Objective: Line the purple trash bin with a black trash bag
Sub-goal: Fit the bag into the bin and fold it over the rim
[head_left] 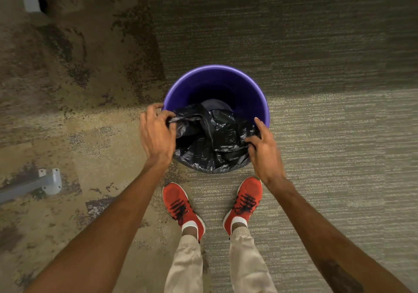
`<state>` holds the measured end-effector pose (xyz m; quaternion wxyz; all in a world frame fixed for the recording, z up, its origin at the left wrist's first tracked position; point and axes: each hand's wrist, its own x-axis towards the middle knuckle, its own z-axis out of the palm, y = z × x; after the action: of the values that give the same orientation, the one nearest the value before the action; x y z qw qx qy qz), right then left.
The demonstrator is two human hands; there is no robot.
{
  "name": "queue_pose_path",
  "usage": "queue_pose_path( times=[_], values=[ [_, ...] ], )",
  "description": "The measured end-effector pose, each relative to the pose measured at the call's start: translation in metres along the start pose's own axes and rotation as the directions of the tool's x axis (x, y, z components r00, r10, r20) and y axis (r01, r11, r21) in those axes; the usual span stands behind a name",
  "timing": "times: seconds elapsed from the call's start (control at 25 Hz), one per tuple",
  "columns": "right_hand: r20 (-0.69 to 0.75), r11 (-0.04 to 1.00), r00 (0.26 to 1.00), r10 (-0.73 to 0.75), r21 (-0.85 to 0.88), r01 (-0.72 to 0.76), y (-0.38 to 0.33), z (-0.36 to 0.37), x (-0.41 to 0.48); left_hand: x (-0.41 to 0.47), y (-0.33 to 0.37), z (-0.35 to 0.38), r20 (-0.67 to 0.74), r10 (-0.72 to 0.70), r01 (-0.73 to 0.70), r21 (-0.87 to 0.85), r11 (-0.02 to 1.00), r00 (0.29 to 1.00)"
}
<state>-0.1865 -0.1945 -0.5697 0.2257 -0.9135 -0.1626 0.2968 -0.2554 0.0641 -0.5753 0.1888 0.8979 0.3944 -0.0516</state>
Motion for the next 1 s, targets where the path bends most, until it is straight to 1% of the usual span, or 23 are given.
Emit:
queue_pose_path(
  times=[0.04, 0.08, 0.16, 0.24, 0.28, 0.36, 0.4, 0.48, 0.56, 0.68, 0.8, 0.88, 1.0],
  values=[
    [-0.015, 0.998, 1.000, 0.012, 0.056, -0.011, 0.001, -0.005, 0.004, 0.004, 0.003, -0.002, -0.028, -0.057, 0.054, -0.096, 0.994, 0.998],
    [-0.069, 0.996, 0.997, 0.015, 0.085, -0.009, 0.002, -0.010, 0.008, 0.008, 0.006, -0.004, -0.042, -0.130, 0.119, -0.209, 0.971, 0.991],
    [-0.229, 0.993, 0.973, 0.019, 0.118, 0.009, 0.001, -0.019, 0.013, 0.015, 0.012, -0.009, -0.032, -0.263, 0.231, -0.386, 0.893, 0.964],
    [-0.360, 0.976, 0.930, 0.078, 0.218, 0.002, -0.001, -0.025, 0.015, 0.022, 0.015, -0.014, -0.004, -0.345, 0.300, -0.486, 0.821, 0.939],
    [-0.398, 0.961, 0.907, 0.133, 0.275, -0.020, -0.002, -0.027, 0.016, 0.025, 0.017, -0.015, 0.012, -0.368, 0.320, -0.520, 0.792, 0.930],
    [-0.412, 0.932, 0.881, 0.231, 0.355, -0.079, 0.000, -0.029, 0.021, 0.031, 0.020, -0.016, 0.018, -0.376, 0.326, -0.538, 0.777, 0.927],
    [-0.392, 0.927, 0.885, 0.252, 0.361, -0.104, 0.002, -0.030, 0.024, 0.033, 0.022, -0.016, 0.016, -0.369, 0.321, -0.530, 0.785, 0.929],
    [-0.327, 0.942, 0.913, 0.244, 0.305, -0.142, 0.005, -0.029, 0.029, 0.036, 0.026, -0.016, 0.016, -0.365, 0.320, -0.519, 0.793, 0.931],
    [-0.296, 0.954, 0.925, 0.238, 0.249, -0.165, 0.006, -0.027, 0.032, 0.039, 0.029, -0.015, 0.018, -0.364, 0.320, -0.516, 0.794, 0.931],
    [-0.337, 0.943, 0.902, 0.268, 0.282, -0.175, 0.004, -0.028, 0.042, 0.044, 0.028, -0.014, 0.010, -0.341, 0.299, -0.506, 0.809, 0.940],
    [-0.369, 0.937, 0.881, 0.295, 0.293, -0.191, 0.002, -0.034, 0.058, 0.049, 0.031, -0.014, 0.004, -0.288, 0.255, -0.473, 0.843, 0.958],
    [-0.377, 0.953, 0.886, 0.269, 0.238, -0.188, -0.001, -0.037, 0.068, 0.054, 0.036, -0.011, 0.003, -0.242, 0.216, -0.464, 0.859, 0.970],
    [-0.360, 0.985, 0.921, 0.145, 0.145, -0.099, -0.008, -0.038, 0.079, 0.059, 0.049, -0.005, 0.007, -0.183, 0.167, -0.444, 0.881, 0.983]
  ],
)
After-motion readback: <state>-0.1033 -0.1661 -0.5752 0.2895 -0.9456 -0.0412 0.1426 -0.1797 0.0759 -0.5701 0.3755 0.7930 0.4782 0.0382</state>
